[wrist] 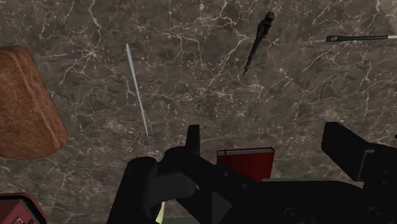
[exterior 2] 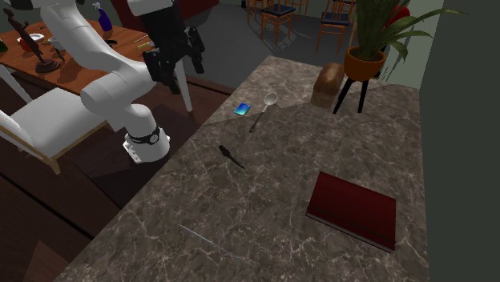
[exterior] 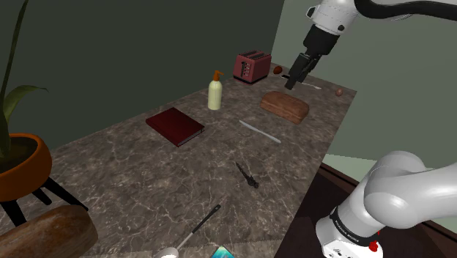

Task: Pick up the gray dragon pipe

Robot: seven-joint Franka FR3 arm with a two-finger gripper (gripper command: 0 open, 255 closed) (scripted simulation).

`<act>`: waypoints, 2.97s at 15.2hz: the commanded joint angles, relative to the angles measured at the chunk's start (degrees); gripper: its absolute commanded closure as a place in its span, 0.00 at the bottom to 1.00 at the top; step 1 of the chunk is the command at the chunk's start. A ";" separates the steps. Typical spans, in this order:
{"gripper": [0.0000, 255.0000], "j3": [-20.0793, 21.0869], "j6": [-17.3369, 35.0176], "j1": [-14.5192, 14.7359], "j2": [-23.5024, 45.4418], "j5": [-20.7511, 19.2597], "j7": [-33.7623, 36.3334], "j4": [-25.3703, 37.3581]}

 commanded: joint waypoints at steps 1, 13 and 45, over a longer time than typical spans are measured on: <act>0.00 0.00 0.00 0.00 0.00 0.00 0.00 0.00; 0.00 8.68 23.29 -0.03 -2.36 4.08 12.18 -23.80; 1.00 35.22 74.03 -13.67 34.06 -2.95 40.84 -36.25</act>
